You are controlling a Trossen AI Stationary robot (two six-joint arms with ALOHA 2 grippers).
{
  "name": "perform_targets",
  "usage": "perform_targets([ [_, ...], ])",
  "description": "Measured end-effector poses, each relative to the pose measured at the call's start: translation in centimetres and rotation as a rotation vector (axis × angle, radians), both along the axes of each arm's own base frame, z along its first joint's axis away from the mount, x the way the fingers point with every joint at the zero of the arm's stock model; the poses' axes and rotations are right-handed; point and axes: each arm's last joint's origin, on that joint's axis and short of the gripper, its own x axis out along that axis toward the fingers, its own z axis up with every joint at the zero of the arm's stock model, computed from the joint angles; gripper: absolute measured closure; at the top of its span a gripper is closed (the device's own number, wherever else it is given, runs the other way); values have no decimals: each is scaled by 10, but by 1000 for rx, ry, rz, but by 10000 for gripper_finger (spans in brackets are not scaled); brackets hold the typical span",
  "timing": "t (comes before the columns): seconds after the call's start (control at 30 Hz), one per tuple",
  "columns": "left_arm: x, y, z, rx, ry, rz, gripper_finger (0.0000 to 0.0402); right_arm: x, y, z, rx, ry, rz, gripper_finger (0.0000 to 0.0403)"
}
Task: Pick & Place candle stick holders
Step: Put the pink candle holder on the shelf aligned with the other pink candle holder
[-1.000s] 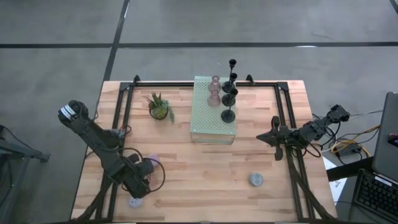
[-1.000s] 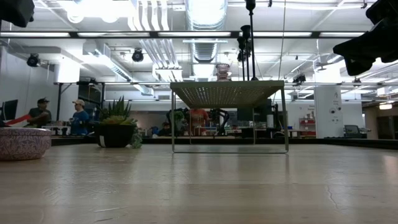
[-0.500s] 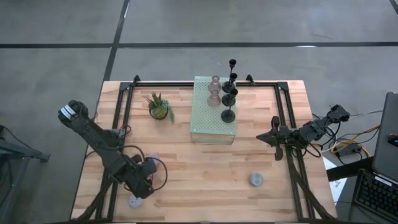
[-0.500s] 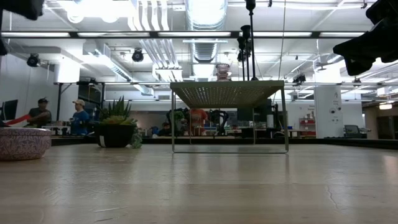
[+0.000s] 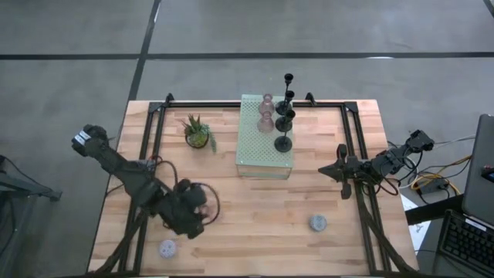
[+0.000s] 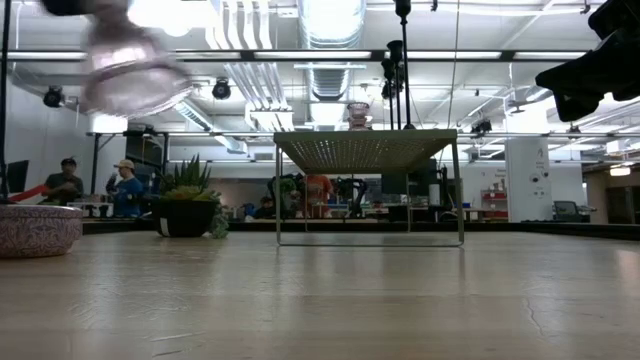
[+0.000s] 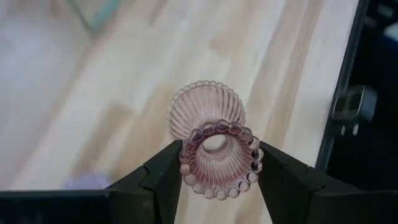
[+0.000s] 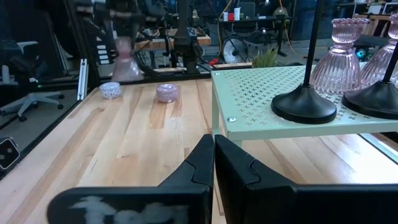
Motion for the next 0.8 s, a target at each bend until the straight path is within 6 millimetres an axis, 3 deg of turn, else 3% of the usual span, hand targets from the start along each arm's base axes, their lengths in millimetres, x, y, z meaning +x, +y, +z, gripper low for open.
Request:
perform_targets([
  [0.23,34,43,35,103,-124,40,214,0,0,0,-1,0,0,394],
  [0.6,83,127,69,216,-161,190,213,0,0,0,0,0,0,394],
  [0.8,121,160,78,225,-159,138,213,0,0,0,0,0,0,394],
])
